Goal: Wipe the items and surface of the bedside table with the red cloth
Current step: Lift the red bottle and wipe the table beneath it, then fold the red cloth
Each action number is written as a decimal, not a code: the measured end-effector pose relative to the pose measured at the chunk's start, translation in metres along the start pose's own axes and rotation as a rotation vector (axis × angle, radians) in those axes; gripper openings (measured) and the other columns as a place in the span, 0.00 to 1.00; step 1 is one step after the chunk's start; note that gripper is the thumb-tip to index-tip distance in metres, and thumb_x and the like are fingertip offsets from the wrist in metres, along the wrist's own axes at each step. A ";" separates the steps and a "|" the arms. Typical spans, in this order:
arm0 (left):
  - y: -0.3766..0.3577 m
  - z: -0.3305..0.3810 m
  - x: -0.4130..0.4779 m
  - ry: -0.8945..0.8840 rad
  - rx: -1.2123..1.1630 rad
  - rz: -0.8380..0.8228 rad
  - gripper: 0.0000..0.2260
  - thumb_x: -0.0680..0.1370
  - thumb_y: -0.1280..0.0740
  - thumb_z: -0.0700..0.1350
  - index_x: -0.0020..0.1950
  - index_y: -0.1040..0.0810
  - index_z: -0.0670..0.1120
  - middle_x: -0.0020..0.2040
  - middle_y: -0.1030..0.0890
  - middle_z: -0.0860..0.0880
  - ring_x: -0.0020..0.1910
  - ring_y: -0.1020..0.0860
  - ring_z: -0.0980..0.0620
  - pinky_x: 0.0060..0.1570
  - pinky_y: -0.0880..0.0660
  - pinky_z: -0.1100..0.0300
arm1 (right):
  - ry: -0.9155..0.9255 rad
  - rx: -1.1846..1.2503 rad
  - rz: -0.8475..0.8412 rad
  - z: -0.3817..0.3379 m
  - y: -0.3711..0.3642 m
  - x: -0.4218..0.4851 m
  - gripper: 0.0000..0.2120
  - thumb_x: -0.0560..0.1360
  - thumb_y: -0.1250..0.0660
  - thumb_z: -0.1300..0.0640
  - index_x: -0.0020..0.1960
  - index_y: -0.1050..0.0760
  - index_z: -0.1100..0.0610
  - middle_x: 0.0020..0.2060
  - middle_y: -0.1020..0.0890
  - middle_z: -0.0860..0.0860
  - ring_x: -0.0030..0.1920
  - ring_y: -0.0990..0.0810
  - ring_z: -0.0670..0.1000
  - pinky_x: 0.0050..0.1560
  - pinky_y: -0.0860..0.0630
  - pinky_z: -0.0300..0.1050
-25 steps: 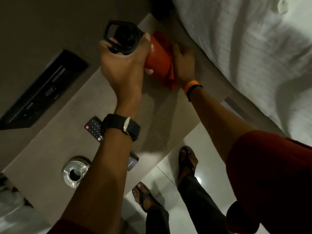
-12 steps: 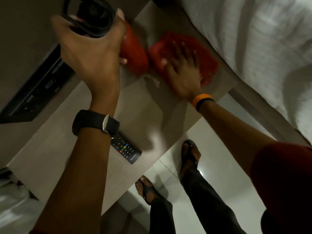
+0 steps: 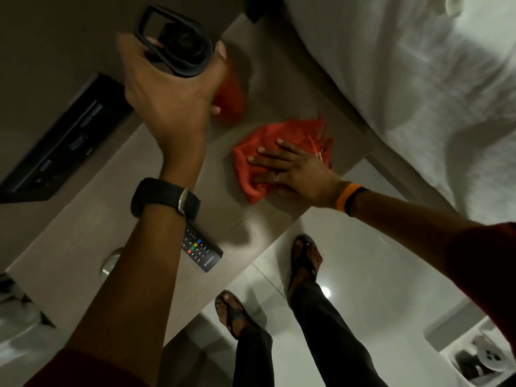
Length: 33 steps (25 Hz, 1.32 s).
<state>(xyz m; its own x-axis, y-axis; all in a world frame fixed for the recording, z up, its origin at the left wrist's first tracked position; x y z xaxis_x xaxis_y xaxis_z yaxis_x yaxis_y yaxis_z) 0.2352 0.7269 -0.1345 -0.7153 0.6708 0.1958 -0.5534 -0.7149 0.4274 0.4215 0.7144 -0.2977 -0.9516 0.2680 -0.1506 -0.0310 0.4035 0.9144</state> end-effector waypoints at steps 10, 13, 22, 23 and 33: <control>-0.015 -0.003 -0.034 -0.029 0.068 -0.091 0.29 0.68 0.20 0.52 0.55 0.27 0.33 0.52 0.19 0.42 0.49 0.21 0.54 0.45 0.24 0.72 | -0.671 1.105 0.218 -0.016 0.018 -0.083 0.12 0.81 0.41 0.59 0.56 0.19 0.52 0.51 0.15 0.50 0.47 0.16 0.49 0.49 0.18 0.47; -0.014 -0.002 -0.036 -0.006 0.101 -0.115 0.30 0.68 0.21 0.54 0.56 0.27 0.35 0.51 0.21 0.48 0.50 0.21 0.56 0.52 0.24 0.67 | -0.846 2.016 0.233 -0.028 0.020 -0.091 0.12 0.77 0.38 0.58 0.56 0.19 0.52 0.52 0.14 0.53 0.47 0.14 0.53 0.46 0.17 0.47; 0.021 -0.039 -0.093 0.362 0.122 -0.268 0.35 0.73 0.26 0.61 0.74 0.33 0.46 0.71 0.29 0.49 0.68 0.26 0.49 0.63 0.24 0.60 | -0.565 2.519 0.519 -0.073 0.034 -0.064 0.32 0.70 0.30 0.41 0.70 0.28 0.54 0.64 0.20 0.57 0.61 0.19 0.62 0.65 0.24 0.63; 0.030 -0.050 -0.110 0.504 0.059 -0.279 0.30 0.76 0.29 0.61 0.72 0.30 0.48 0.69 0.26 0.54 0.68 0.26 0.50 0.64 0.23 0.55 | -0.578 2.502 0.537 -0.078 0.036 -0.062 0.34 0.68 0.25 0.47 0.70 0.29 0.56 0.64 0.21 0.58 0.61 0.20 0.62 0.64 0.24 0.63; 0.125 -0.088 -0.167 0.768 -0.575 -0.141 0.11 0.83 0.36 0.40 0.63 0.22 0.51 0.62 0.17 0.48 0.61 0.19 0.50 0.65 0.22 0.44 | -0.818 1.455 0.409 -0.174 0.061 -0.009 0.08 0.78 0.38 0.58 0.56 0.24 0.52 0.58 0.16 0.52 0.50 0.14 0.48 0.46 0.14 0.46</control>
<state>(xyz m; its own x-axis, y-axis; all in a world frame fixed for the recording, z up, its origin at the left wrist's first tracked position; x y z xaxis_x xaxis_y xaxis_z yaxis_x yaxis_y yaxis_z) 0.2477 0.5077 -0.1917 -0.5971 0.5920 -0.5413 -0.6335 -0.7619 -0.1345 0.3752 0.5849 -0.1750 -0.4205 0.7035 -0.5729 0.8768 0.4774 -0.0574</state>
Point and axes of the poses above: each hand's wrist, its own x-axis towards the middle knuckle, its own y-axis out of the back of the hand, z = x × y, the point moved 4 cm from there along x, towards the middle knuckle
